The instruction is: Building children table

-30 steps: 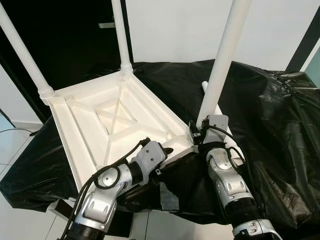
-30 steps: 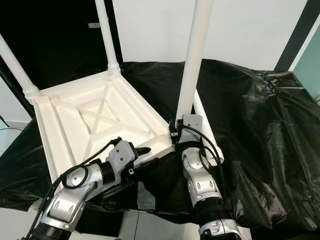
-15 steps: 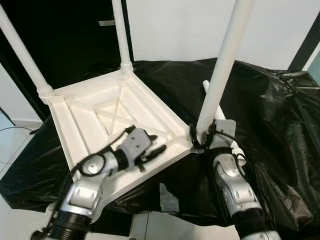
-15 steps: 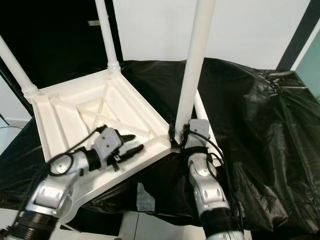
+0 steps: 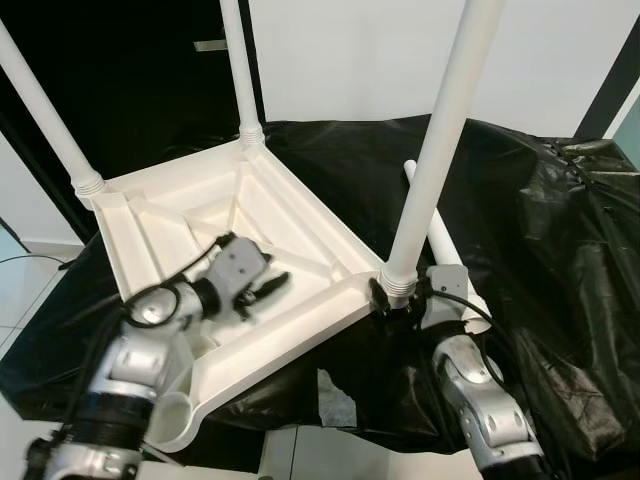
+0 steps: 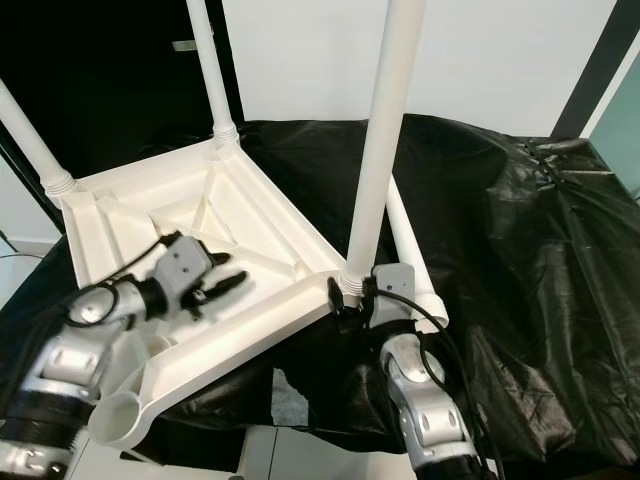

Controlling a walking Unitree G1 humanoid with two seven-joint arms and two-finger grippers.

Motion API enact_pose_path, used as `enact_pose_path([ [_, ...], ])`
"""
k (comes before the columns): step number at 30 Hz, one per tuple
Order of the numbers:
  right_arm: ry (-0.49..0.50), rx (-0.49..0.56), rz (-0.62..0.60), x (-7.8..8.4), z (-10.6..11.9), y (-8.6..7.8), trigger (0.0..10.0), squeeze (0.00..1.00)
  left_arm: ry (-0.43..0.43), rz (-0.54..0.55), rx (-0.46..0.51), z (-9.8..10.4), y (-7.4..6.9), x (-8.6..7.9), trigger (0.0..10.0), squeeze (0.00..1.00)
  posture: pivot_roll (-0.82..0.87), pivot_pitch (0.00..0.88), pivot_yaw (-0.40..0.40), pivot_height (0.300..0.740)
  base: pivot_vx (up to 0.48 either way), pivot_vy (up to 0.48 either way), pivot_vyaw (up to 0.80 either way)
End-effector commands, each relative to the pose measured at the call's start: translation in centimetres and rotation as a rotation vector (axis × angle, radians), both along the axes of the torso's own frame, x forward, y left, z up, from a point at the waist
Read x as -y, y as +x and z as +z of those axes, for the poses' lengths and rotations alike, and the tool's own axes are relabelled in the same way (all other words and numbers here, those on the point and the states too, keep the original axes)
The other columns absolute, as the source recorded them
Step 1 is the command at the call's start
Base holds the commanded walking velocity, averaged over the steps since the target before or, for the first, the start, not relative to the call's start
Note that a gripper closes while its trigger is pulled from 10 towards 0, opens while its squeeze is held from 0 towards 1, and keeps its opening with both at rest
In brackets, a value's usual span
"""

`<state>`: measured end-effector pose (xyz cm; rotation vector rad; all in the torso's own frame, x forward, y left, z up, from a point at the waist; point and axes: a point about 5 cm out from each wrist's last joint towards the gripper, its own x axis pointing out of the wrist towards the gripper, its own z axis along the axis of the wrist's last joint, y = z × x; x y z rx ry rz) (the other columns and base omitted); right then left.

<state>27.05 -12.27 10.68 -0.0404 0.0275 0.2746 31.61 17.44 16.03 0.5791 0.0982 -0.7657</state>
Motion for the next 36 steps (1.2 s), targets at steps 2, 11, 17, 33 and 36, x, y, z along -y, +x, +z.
enact_pose_path([
  [2,-0.001,-0.004,0.049,-0.7,0.3,-0.2,10.0,0.00,0.015,0.158,0.009,-0.8,1.1,-0.7,10.0,0.00,0.04,0.000,0.034,0.740,0.000,0.000,0.00],
  [11,0.006,-0.001,0.118,-2.0,0.5,-0.5,10.0,0.00,0.022,0.310,0.011,-1.2,3.3,-1.0,10.0,0.00,0.06,0.000,0.044,0.740,0.000,0.000,0.00],
  [17,-0.012,-0.015,0.115,-1.4,0.3,-0.6,10.0,0.00,0.026,0.385,0.009,-1.4,4.2,-1.1,10.0,0.00,0.05,0.000,0.036,0.740,0.000,0.000,0.00],
  [33,-0.091,-0.057,0.198,-1.3,0.2,-1.7,10.0,0.00,0.099,0.218,-0.058,-1.7,2.4,-2.9,10.0,0.00,0.04,0.000,0.013,0.740,0.000,0.000,0.00],
  [36,-0.092,-0.058,0.210,-1.3,0.3,-1.9,10.0,0.00,0.108,0.197,-0.061,-1.7,2.1,-3.1,10.0,0.00,0.04,0.000,0.013,0.740,0.000,0.000,0.00],
])
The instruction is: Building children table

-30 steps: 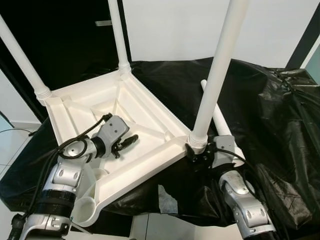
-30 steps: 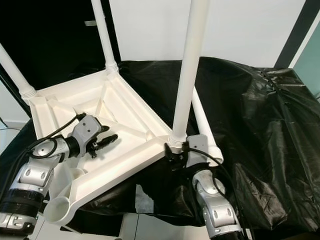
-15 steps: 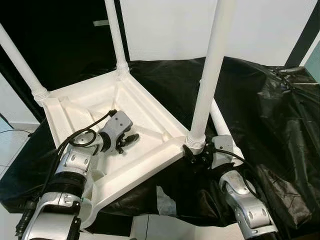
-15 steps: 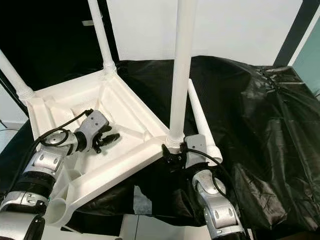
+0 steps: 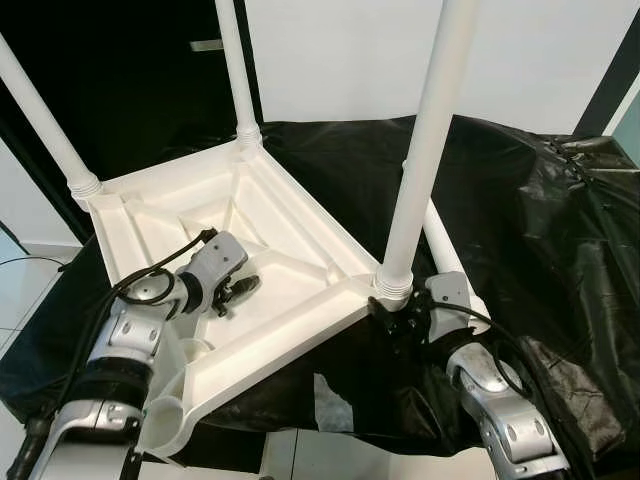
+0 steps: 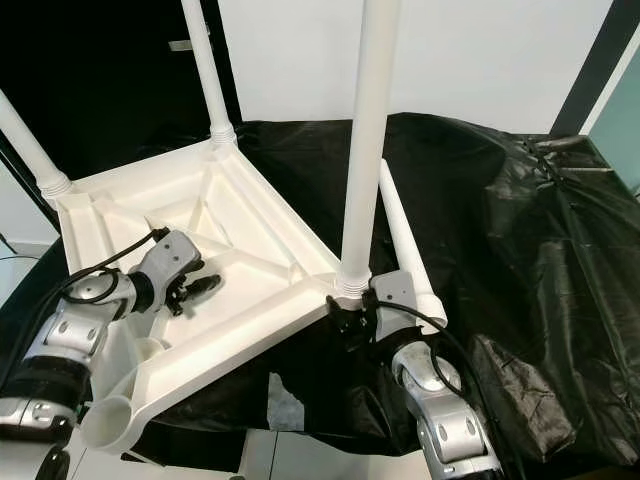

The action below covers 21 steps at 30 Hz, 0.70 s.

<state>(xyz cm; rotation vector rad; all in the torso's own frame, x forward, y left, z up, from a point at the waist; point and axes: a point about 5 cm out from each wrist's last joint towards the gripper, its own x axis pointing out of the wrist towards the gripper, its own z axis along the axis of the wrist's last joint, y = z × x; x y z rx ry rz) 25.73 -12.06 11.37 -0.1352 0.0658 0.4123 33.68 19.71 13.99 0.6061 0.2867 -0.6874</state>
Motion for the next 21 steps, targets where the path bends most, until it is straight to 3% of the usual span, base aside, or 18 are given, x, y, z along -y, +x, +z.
enact_pose_path([
  [1,0.003,-0.047,0.053,-0.8,-0.5,-0.9,10.0,0.00,0.039,0.051,0.054,0.1,-0.5,-1.1,10.0,0.00,0.02,0.000,0.029,0.740,0.000,0.000,0.00],
  [6,-0.002,-0.073,0.017,-0.1,-0.8,-1.8,10.0,0.00,0.065,-0.004,0.017,-0.2,-1.7,-1.7,10.0,0.00,0.02,0.000,0.036,0.740,0.000,0.000,0.00],
  [10,0.001,-0.091,0.007,0.0,-0.9,-2.0,10.0,0.00,0.038,-0.087,-0.007,-0.1,-2.7,-1.3,10.0,0.00,0.01,0.000,0.041,0.740,0.000,0.000,0.00],
  [18,0.039,-0.125,-0.036,-0.3,-1.1,-1.4,10.0,0.00,0.008,-0.171,-0.074,-0.7,-4.5,-0.8,10.0,0.00,0.03,0.000,0.035,0.740,0.000,0.000,0.00],
  [21,0.054,-0.143,-0.075,-0.5,-1.2,-0.8,10.0,0.00,0.013,-0.226,-0.135,-1.4,-6.1,-0.7,10.0,0.00,0.03,0.000,0.030,0.740,0.000,0.000,0.00],
])
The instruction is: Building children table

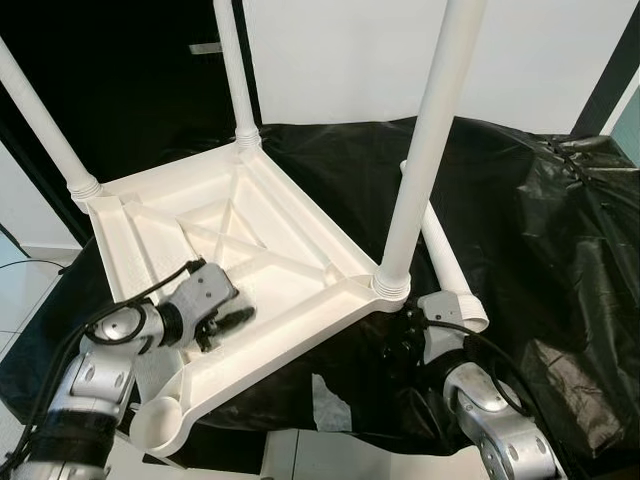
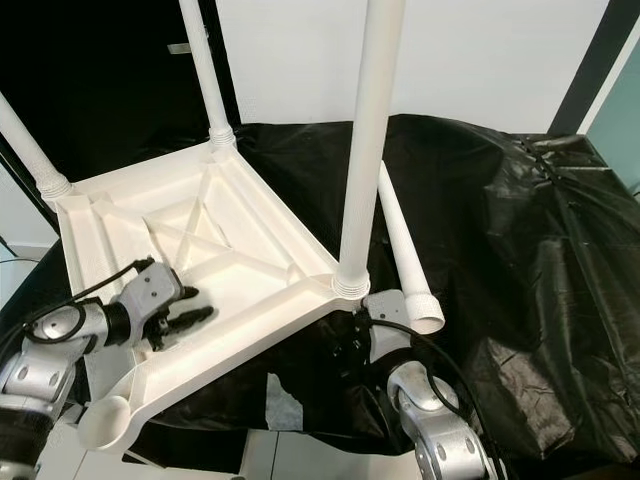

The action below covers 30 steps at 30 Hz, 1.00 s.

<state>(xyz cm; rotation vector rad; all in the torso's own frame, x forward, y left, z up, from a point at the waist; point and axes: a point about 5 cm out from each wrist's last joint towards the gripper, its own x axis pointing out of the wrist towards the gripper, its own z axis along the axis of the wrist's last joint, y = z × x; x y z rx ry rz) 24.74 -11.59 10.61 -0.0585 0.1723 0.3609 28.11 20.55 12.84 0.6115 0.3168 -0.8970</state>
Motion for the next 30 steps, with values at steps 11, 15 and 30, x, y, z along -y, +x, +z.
enact_pose_path([
  [11,-0.002,-0.054,-0.040,-0.5,-0.5,2.2,10.0,0.00,0.104,-0.110,-0.125,-2.1,-2.8,1.1,10.0,0.00,0.05,0.000,0.014,0.740,0.000,0.000,0.00],
  [15,-0.012,-0.068,-0.041,-0.5,-0.7,2.8,10.0,0.00,0.087,-0.157,-0.141,-2.2,-3.8,2.7,10.0,0.00,0.05,0.000,0.018,0.740,0.000,0.000,0.00],
  [30,-0.017,-0.046,-0.089,-0.1,-0.3,4.8,10.0,0.00,-0.064,-0.132,-0.096,-2.4,-4.2,8.5,10.0,0.00,0.06,0.000,0.018,0.740,0.000,0.000,0.00],
])
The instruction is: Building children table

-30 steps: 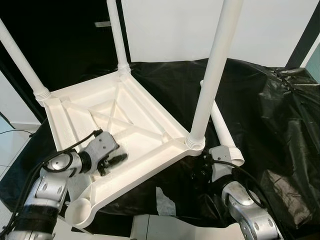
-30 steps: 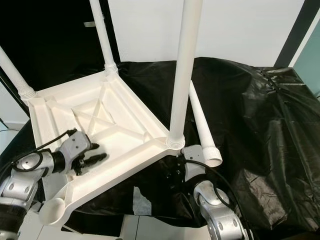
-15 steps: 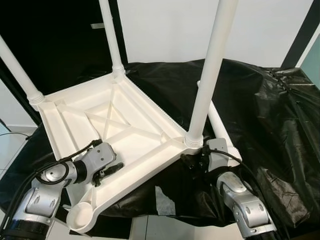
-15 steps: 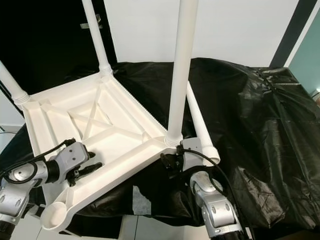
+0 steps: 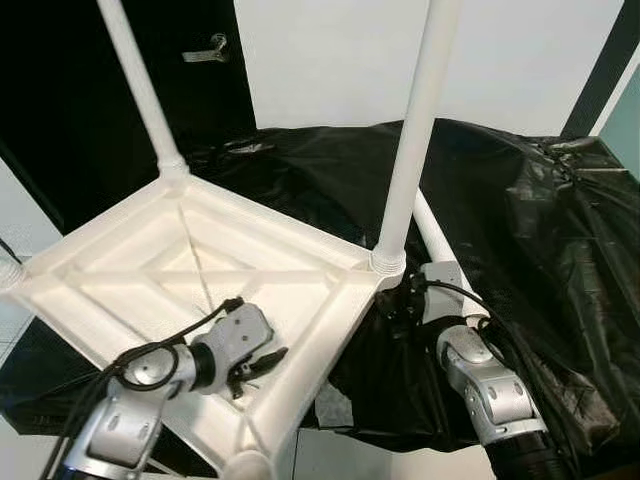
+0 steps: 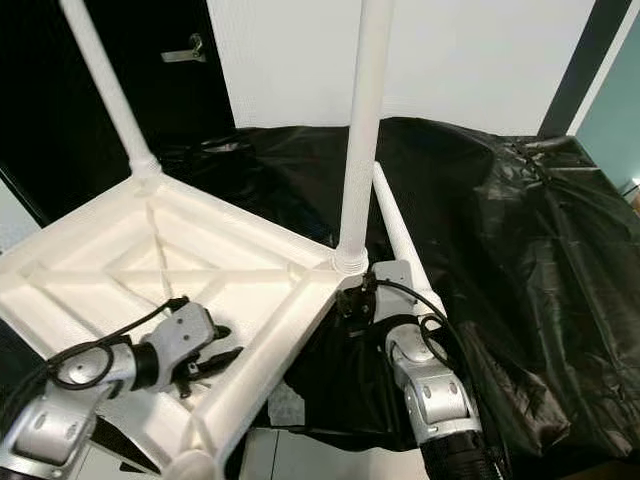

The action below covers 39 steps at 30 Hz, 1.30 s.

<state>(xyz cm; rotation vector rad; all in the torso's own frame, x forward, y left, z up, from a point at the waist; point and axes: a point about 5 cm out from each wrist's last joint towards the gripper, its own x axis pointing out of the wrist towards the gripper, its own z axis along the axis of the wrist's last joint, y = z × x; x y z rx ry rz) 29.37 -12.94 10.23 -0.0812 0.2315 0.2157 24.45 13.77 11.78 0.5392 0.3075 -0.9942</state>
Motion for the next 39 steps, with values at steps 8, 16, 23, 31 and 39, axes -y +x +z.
enact_pose_path([
  [8,0.001,0.023,-0.011,-0.1,0.4,0.4,10.0,0.00,-0.051,0.088,0.105,1.5,2.4,0.2,10.0,0.00,0.06,0.000,0.022,0.740,0.000,0.000,0.00],
  [16,-0.011,0.031,-0.020,0.0,0.5,-0.7,10.0,0.00,-0.114,0.006,0.133,4.3,2.4,-2.5,10.0,0.00,0.05,0.000,0.034,0.740,0.000,0.000,0.00],
  [23,-0.023,0.037,0.030,-0.5,0.6,-2.1,10.0,0.00,-0.070,-0.101,0.051,4.9,1.6,-5.4,10.0,0.00,0.05,0.000,0.043,0.740,0.000,0.000,0.00],
  [31,-0.047,0.050,0.031,0.2,1.0,-2.4,10.0,0.00,-0.035,-0.124,-0.032,5.0,0.4,-8.8,10.0,0.00,0.04,0.000,0.051,0.740,0.000,0.000,0.00],
  [39,-0.048,0.039,0.031,0.1,0.9,-2.7,10.0,0.00,0.026,-0.136,0.002,5.3,-0.4,-11.2,10.0,0.00,0.05,0.000,0.045,0.740,0.000,0.000,0.00],
])
